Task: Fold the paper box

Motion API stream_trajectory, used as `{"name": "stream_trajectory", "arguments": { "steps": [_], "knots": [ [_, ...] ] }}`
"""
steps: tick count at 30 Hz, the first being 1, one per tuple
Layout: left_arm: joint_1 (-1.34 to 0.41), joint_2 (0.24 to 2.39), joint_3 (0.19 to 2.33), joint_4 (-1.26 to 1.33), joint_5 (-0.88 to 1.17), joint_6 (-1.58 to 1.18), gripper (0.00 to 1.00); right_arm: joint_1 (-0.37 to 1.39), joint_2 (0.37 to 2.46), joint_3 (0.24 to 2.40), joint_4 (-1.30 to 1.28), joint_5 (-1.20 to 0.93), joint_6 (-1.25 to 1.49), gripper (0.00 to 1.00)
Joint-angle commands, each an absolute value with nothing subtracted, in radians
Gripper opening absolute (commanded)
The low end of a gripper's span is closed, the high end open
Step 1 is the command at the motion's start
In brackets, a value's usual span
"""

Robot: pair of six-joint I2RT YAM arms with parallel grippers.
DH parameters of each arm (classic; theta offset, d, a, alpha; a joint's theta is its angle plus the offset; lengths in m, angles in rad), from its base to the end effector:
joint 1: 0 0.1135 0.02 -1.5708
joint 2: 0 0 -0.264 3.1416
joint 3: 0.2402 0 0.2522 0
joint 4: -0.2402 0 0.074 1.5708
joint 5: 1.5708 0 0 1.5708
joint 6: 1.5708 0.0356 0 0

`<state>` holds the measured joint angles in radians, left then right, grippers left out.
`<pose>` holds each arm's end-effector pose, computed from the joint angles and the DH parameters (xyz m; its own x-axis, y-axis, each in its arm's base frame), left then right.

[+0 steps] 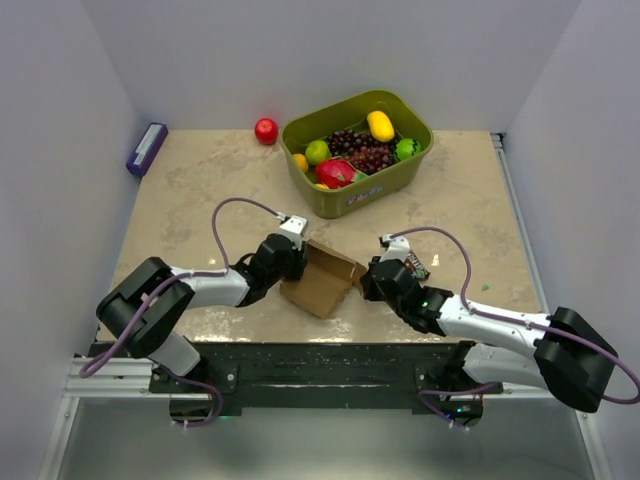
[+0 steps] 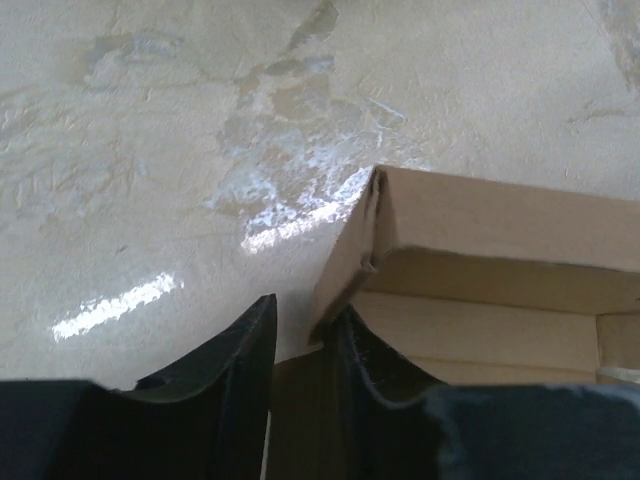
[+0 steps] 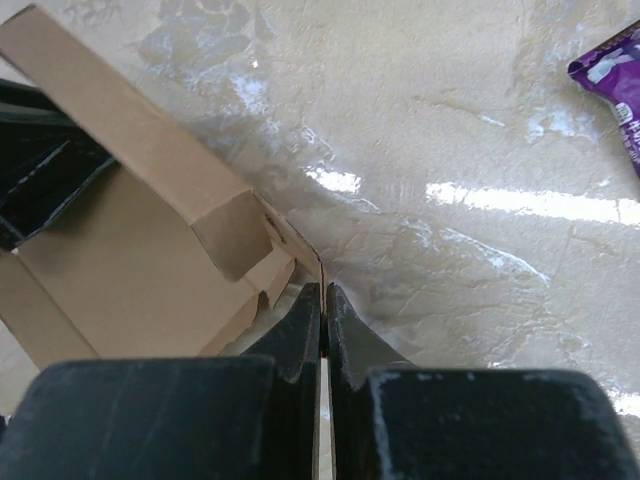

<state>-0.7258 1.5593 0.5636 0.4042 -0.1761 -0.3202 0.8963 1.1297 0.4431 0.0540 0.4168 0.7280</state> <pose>0.2219 -0.1885 0.1438 -0.5673 0.0891 -0.8187 0.3857 0.9071 -0.1686 0.1491 0.1634 0.1804 -0.6151 0.2049 -0.7613 -0.1352 0.9239 0.3579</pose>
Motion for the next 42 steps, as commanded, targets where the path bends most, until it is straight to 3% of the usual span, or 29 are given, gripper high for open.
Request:
{"name": "stream_trajectory", "arguments": {
  "steps": [1,3,6,17,21,22,24,27,37,42],
  "knots": [
    [-0.707,1.465,0.529,0.48,-0.126,-0.341,0.48,0.894,1.134,0.44,0.166,0.479,0.646,0.0],
    [-0.707,1.434,0.512,0.477,-0.111,-0.347,0.59,0.894,1.137,0.439,0.178,0.479,0.599,0.0],
    [-0.707,1.368,0.492,0.448,-0.077,-0.353,0.67,0.894,1.134,0.437,0.195,0.479,0.531,0.0],
    [-0.629,1.157,0.526,0.299,0.093,-0.423,0.76,0.893,1.229,0.483,0.262,0.351,0.333,0.06],
    [-0.594,1.19,0.552,0.316,0.104,-0.407,0.76,0.894,1.236,0.489,0.241,0.368,0.362,0.23],
    [-0.582,1.204,0.552,0.324,0.112,-0.403,0.76,0.894,1.227,0.489,0.23,0.368,0.37,0.35],
    [-0.578,1.247,0.542,0.359,0.124,-0.403,0.75,0.893,1.213,0.491,0.218,0.371,0.394,0.5],
    [-0.578,1.272,0.508,0.42,0.144,-0.422,0.73,0.894,1.186,0.491,0.187,0.367,0.428,0.59],
    [-0.54,1.226,0.517,0.437,0.069,-0.488,0.73,0.894,1.036,0.552,-0.059,0.419,0.635,0.63],
    [-0.469,1.284,0.515,0.485,0.178,-0.518,0.73,0.894,1.015,0.664,-0.172,0.405,0.811,0.63]
  ]
}}
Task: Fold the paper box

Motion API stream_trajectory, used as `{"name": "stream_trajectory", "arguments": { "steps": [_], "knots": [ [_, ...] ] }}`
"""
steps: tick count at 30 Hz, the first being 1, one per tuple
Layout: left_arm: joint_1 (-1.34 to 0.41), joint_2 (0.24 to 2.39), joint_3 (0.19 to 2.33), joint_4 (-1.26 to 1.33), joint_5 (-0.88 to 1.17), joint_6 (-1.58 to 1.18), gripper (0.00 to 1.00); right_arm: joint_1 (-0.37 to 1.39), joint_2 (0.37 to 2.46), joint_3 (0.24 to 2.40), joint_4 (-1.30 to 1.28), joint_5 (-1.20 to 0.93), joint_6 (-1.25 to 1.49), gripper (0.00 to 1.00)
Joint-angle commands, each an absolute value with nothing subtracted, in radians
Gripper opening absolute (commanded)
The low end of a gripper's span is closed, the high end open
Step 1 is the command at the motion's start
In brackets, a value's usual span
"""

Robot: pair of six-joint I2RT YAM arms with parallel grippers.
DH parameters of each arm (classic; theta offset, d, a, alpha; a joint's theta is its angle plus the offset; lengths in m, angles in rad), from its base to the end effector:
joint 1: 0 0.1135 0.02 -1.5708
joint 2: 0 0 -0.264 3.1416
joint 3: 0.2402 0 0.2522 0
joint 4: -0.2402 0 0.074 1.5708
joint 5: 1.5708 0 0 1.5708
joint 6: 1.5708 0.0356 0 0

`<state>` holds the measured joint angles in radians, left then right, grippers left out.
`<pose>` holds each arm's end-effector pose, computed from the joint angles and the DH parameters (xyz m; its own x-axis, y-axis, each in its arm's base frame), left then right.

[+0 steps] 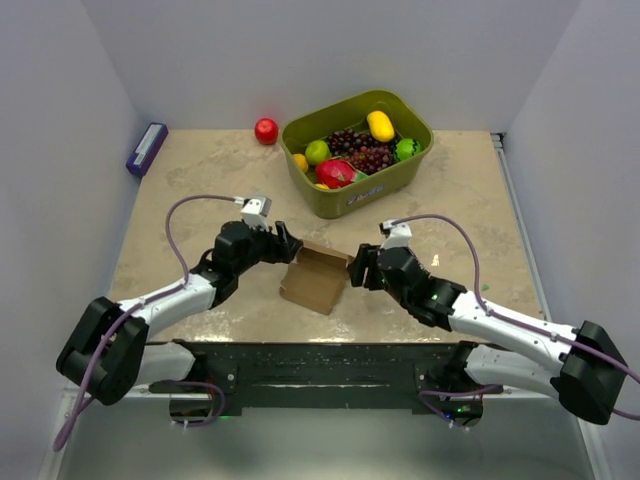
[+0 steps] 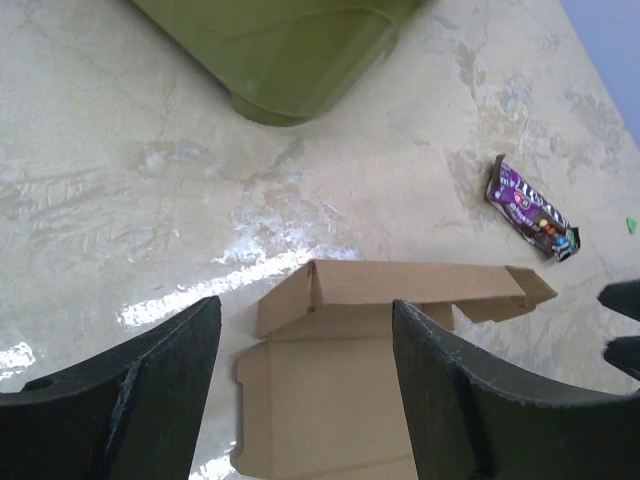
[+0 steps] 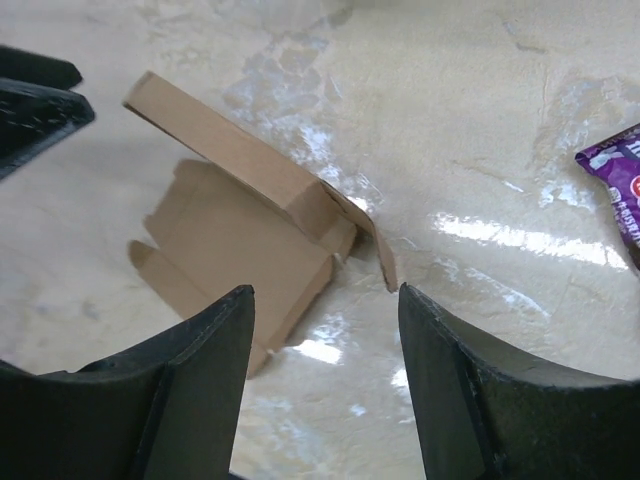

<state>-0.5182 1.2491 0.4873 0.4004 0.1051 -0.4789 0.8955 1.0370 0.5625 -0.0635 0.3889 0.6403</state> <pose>0.2219 -0.1308 0.1996 -0.5389 -0.2203 -0.8131 0.3713 0.8043 -0.4640 0.1498 0.1655 0.2274 -0.5668 0.1767 -0.8047 -0.2246 0.9066 0.3572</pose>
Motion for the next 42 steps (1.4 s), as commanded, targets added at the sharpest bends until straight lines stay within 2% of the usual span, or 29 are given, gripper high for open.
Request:
{"name": "stream_trajectory", "arguments": {
  "steps": [1,9,18,36,42],
  "knots": [
    [-0.451,1.295,0.514,0.497,0.198,-0.529,0.73,0.894,1.017,0.678,-0.17,0.393,0.83,0.63],
    [-0.433,1.367,0.509,0.61,0.298,-0.569,0.7,0.89,1.124,0.727,-0.127,0.35,0.945,0.6],
    [-0.423,1.433,0.526,0.623,0.319,-0.557,0.62,0.832,1.19,0.678,-0.009,0.298,1.028,0.48],
    [-0.416,1.519,0.537,0.698,0.368,-0.568,0.5,0.759,1.281,0.65,0.103,0.245,1.046,0.42],
    [-0.414,1.523,0.523,0.707,0.373,-0.571,0.43,0.758,1.315,0.643,0.12,0.227,1.052,0.4]
  ]
}}
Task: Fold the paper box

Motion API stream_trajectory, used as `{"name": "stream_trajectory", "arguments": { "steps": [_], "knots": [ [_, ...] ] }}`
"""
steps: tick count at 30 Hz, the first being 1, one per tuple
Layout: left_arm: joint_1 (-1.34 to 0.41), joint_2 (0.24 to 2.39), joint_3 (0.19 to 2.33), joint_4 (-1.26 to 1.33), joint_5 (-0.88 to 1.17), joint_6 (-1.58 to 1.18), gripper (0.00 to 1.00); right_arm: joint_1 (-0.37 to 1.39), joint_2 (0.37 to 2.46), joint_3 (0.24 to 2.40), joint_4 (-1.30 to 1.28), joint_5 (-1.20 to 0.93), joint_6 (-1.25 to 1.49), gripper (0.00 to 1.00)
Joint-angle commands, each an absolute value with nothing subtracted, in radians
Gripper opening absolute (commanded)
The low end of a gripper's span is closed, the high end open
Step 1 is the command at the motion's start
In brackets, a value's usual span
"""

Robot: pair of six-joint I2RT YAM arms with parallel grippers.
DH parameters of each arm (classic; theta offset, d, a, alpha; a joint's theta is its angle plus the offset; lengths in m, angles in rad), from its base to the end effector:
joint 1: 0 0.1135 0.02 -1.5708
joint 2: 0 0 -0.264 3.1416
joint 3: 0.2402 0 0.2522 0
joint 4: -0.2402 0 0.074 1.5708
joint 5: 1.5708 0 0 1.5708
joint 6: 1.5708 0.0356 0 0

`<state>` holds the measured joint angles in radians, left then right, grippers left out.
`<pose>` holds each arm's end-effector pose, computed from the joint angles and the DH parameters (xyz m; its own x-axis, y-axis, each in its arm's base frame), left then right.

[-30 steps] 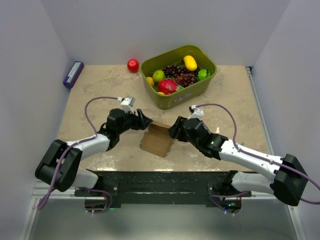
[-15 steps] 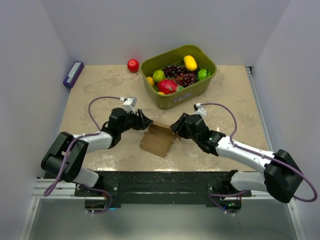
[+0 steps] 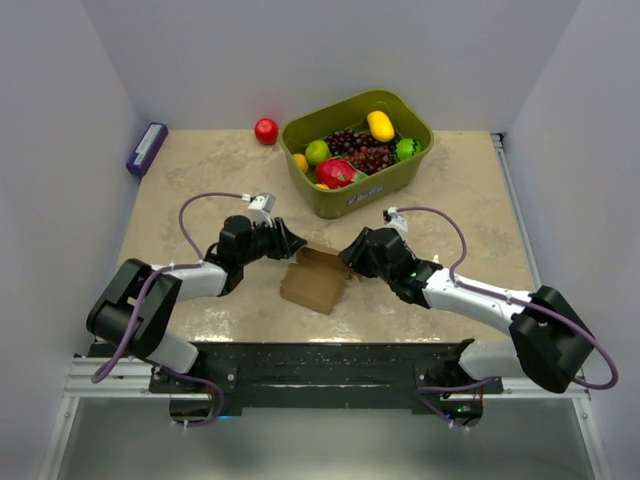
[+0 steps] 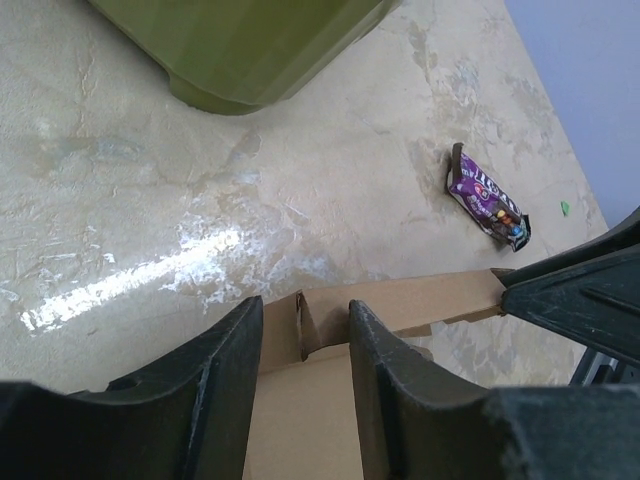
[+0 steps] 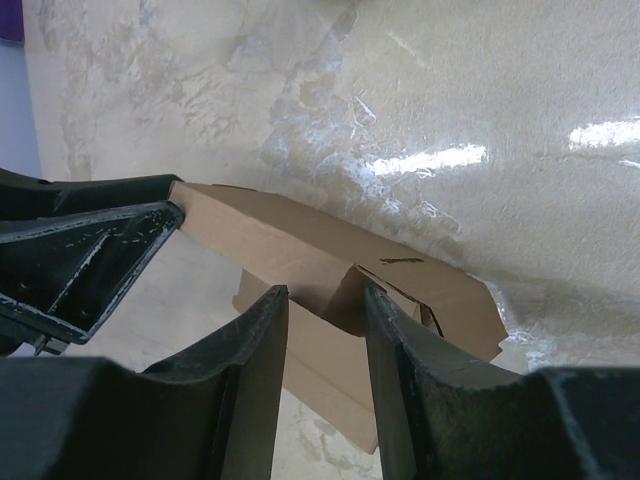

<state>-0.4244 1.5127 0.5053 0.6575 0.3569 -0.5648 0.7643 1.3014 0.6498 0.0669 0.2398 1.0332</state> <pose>0.2565 -0.1295 0.1652 -0.6305 -0.2654 -0.7294 0.4113 0.6826 -0.6040 0.2018 0.1817 0.2072 -0.6586 0.5244 -0.5396 0.0712 0.7573 0.6491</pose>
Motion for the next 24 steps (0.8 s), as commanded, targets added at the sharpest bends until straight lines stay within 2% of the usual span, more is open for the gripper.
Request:
{"name": "stream_trajectory", "arguments": {
  "steps": [1,12,24],
  "knots": [
    [-0.414,1.523,0.52,0.71,0.374,-0.572,0.41,0.759,1.316,0.641,0.124,0.227,1.055,0.39],
    [-0.413,1.536,0.482,0.726,0.387,-0.586,0.29,0.756,1.335,0.62,0.138,0.242,1.058,0.33],
    [-0.414,1.517,0.413,0.677,0.322,-0.569,0.26,0.758,1.338,0.604,0.152,0.245,1.065,0.32]
  ]
}}
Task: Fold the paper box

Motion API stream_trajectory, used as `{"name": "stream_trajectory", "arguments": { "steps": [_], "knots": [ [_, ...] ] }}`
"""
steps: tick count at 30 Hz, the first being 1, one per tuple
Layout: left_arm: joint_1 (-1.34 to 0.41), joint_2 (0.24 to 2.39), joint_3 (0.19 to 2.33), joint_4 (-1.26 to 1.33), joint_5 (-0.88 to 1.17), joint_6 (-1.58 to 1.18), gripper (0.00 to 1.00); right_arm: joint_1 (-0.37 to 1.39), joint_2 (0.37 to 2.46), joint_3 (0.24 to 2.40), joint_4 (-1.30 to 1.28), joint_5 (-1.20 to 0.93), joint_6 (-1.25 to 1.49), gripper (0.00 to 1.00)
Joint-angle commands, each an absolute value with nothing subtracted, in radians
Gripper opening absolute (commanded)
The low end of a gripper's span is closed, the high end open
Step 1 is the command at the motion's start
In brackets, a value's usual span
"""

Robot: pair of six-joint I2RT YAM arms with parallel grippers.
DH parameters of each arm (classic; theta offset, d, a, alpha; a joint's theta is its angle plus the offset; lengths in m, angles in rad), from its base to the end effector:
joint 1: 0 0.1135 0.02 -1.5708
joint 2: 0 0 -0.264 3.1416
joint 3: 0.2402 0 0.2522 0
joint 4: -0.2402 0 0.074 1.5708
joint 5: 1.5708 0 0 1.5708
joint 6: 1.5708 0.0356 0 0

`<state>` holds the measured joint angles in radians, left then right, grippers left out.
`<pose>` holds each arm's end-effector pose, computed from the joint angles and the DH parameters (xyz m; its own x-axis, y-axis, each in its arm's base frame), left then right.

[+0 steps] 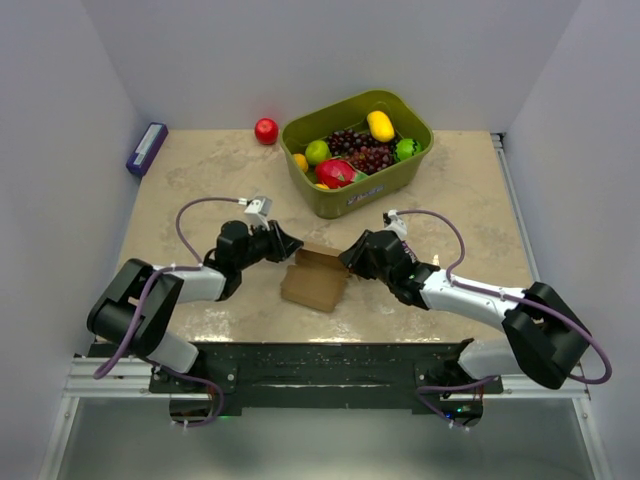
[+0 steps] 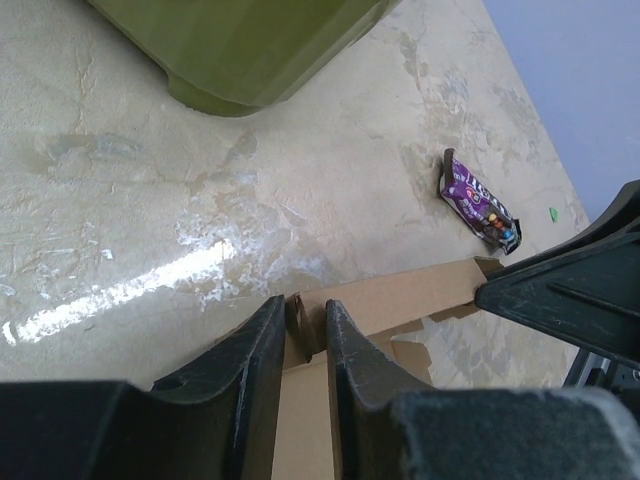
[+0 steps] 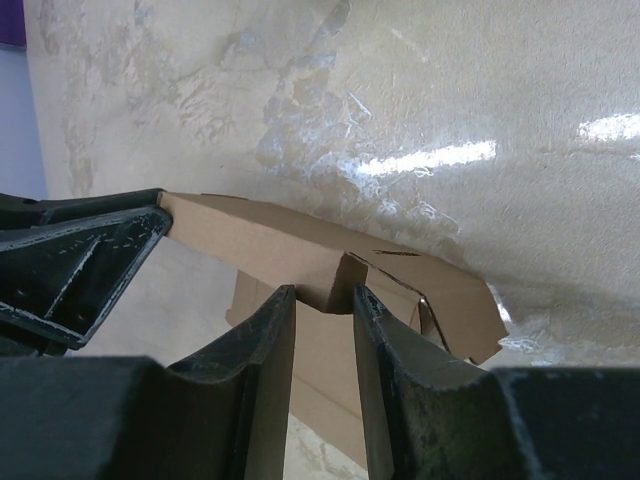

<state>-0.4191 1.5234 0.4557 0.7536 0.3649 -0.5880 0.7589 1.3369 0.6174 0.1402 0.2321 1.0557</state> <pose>0.2508 -0.1256 0.1584 -0.6177 -0.2921 -0.7302 0.4177 0.6648 -0.6193 0.2041 0.1823 0.1945 -0.6569 0.5442 -0.5218 0.0846 0.7409 0.6662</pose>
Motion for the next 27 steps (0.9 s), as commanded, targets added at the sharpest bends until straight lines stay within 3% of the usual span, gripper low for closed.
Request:
{"name": "stream_trajectory", "arguments": {
  "steps": [1,20,27],
  "knots": [
    [-0.414,1.506,0.407,0.669,0.308,-0.566,0.26,0.758,1.336,0.604,0.152,0.247,1.063,0.32],
    [-0.414,1.506,0.304,0.723,0.311,-0.601,0.23,0.758,1.304,0.595,0.17,0.25,1.031,0.34],
    [-0.413,1.48,0.334,0.683,0.313,-0.597,0.23,0.756,1.241,0.626,0.103,0.294,0.968,0.41]
  ]
}}
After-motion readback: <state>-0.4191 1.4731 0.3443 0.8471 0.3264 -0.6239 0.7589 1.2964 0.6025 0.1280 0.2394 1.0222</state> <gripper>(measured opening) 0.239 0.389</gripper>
